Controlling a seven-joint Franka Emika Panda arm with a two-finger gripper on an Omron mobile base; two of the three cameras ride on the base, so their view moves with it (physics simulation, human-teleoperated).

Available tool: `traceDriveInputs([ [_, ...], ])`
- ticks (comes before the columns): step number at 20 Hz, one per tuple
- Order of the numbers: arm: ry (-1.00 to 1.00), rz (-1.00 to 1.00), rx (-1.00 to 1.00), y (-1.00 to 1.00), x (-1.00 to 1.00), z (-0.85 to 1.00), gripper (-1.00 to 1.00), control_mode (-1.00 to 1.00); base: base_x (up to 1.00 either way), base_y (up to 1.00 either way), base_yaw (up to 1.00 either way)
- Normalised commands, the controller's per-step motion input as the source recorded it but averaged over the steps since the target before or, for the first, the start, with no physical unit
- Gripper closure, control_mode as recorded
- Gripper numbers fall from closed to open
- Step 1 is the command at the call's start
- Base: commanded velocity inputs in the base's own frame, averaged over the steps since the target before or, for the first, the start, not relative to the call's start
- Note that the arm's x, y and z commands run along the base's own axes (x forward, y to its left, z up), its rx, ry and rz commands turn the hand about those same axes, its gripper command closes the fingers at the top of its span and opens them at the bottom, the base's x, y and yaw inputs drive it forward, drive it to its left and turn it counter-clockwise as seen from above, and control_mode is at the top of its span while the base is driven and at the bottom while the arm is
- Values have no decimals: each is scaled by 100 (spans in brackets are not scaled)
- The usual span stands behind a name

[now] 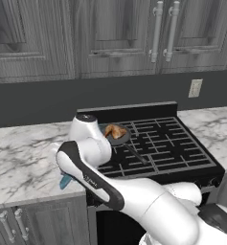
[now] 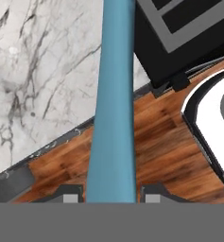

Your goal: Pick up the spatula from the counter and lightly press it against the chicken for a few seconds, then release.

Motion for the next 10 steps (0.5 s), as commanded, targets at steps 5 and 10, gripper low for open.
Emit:
traceDriveInputs([
  [5,6,-4,5,-23,0,27,100,-100,0,0,0],
  [10,7,-6,7,-22,0,34,100,-100,0,0,0],
])
